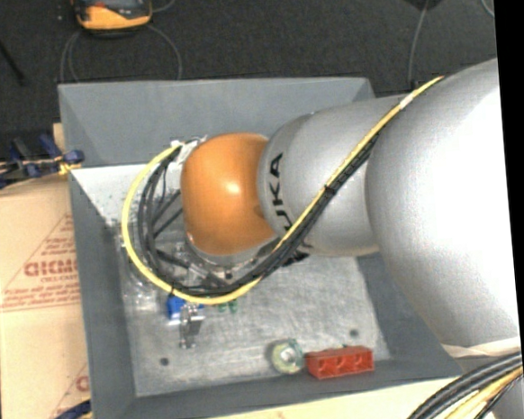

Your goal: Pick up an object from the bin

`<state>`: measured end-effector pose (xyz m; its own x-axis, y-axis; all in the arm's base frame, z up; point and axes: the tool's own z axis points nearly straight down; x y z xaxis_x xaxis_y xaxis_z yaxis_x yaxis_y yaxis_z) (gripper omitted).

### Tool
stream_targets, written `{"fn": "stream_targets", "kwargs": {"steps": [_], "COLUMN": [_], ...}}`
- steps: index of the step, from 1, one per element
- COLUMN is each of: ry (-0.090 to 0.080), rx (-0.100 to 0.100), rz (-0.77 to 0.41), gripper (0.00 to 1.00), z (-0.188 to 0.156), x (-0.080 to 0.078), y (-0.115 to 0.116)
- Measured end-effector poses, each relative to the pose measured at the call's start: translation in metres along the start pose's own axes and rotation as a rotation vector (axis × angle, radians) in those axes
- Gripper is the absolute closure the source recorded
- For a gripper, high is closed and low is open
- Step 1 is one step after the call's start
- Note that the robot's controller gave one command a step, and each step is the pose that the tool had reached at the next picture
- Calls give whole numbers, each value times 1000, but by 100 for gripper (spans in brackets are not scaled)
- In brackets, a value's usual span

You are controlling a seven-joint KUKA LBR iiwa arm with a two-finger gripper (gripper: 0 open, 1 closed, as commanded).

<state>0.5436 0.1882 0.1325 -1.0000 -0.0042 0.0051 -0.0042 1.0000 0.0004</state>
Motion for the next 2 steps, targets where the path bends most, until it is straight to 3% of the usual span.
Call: {"fn": "stream_targets", "kwargs": {"steps": [1,2], "ry": [-14,-11], "rx": [-3,-3], "rz": [-151,-147], "gripper": [0,0], "z": [59,57], "x": [-24,-25], "y": [-34,-33]}}
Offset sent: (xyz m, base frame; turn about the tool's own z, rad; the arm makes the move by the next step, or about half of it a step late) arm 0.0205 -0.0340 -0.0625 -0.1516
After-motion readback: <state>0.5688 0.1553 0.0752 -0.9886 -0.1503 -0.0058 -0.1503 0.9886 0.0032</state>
